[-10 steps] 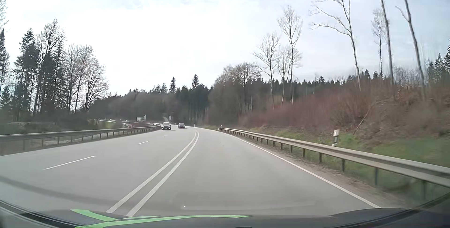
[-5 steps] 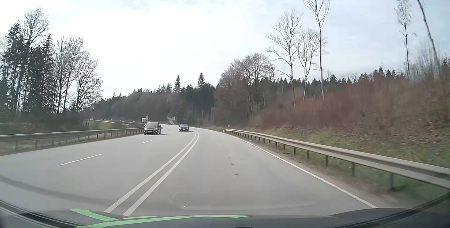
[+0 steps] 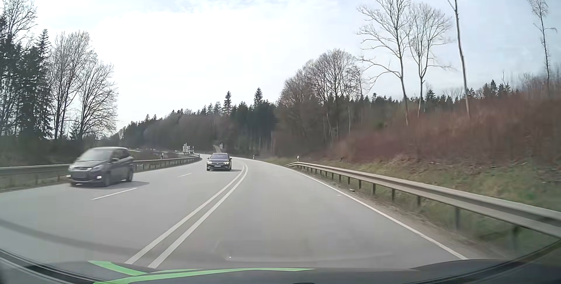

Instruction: Follow the waypoints while adhering to traffic rules and regulations

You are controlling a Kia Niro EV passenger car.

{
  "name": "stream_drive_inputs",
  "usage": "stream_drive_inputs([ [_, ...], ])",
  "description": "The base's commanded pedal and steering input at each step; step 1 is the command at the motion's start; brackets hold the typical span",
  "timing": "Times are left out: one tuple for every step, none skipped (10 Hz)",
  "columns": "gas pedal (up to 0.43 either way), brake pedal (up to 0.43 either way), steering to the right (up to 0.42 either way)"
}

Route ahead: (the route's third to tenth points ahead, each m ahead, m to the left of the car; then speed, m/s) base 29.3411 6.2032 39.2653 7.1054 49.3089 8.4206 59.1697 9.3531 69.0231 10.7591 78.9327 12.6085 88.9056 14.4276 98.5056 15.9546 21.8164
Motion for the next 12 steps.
stream_drive_inputs([
  [0.157,0.0,-0.012],
  [0.157,0.0,-0.012],
  [0.157,0.0,-0.012],
  [0.157,0.0,-0.012],
  [0.157,0.0,-0.012],
  [0.157,0.0,-0.012],
  [0.157,0.0,-0.012],
  [0.157,0.0,-0.012],
  [0.157,0.0,-0.012],
  [0.157,0.0,-0.012],
  [0.157,0.0,-0.012],
  [0.157,0.0,-0.012],
])
